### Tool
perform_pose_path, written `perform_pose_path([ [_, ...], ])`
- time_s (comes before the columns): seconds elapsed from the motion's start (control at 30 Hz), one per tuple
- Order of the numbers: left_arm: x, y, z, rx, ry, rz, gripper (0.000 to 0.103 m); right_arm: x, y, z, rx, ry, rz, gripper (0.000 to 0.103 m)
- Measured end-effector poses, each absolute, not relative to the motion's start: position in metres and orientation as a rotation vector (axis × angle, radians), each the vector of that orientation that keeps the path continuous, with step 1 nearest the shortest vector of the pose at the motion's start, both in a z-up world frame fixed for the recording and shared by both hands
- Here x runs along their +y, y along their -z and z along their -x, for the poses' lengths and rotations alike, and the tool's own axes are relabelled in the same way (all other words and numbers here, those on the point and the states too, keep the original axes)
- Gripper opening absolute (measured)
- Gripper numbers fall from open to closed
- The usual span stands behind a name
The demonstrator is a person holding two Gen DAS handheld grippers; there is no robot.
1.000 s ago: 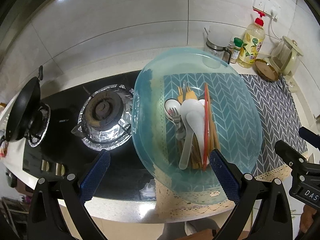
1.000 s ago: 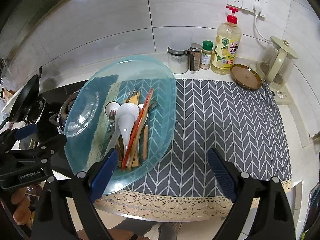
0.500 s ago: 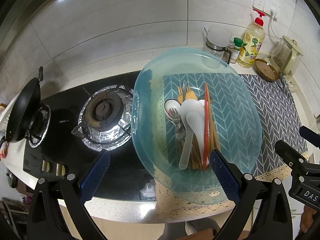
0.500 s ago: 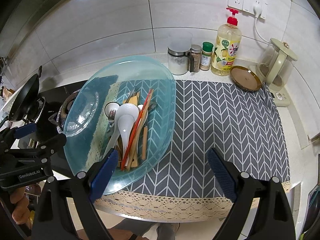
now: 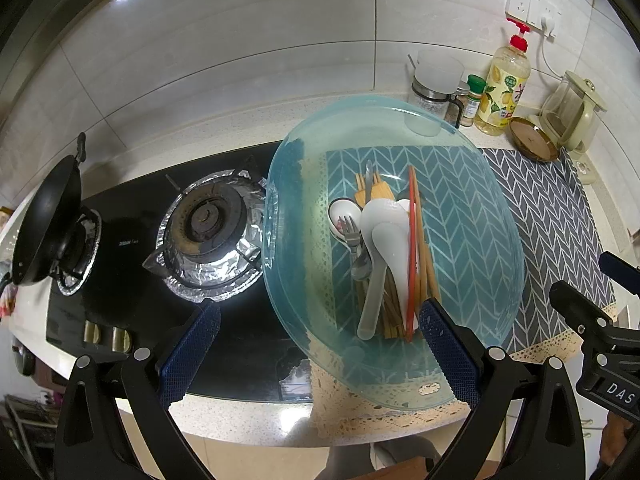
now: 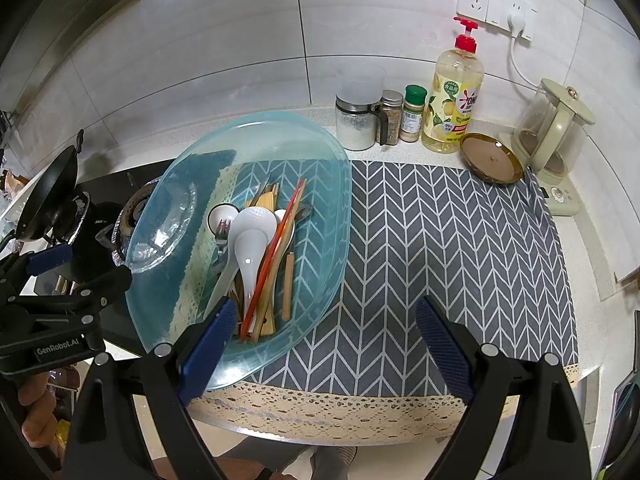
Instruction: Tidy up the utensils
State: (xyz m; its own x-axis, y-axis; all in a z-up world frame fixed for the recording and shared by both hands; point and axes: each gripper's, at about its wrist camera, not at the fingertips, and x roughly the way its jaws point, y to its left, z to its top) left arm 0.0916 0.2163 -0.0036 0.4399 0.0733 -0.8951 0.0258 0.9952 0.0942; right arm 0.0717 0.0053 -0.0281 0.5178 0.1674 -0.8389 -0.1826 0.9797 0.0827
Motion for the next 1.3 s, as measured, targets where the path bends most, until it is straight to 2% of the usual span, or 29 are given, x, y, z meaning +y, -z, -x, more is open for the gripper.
perform_pose_path([
  [1.3,0.2149,0.0019,-0.0952,1.123,-0.020,-0.097,0.099,0.0078,0.0299,-0.0731,1.011,-0.207,0.017,0.088],
])
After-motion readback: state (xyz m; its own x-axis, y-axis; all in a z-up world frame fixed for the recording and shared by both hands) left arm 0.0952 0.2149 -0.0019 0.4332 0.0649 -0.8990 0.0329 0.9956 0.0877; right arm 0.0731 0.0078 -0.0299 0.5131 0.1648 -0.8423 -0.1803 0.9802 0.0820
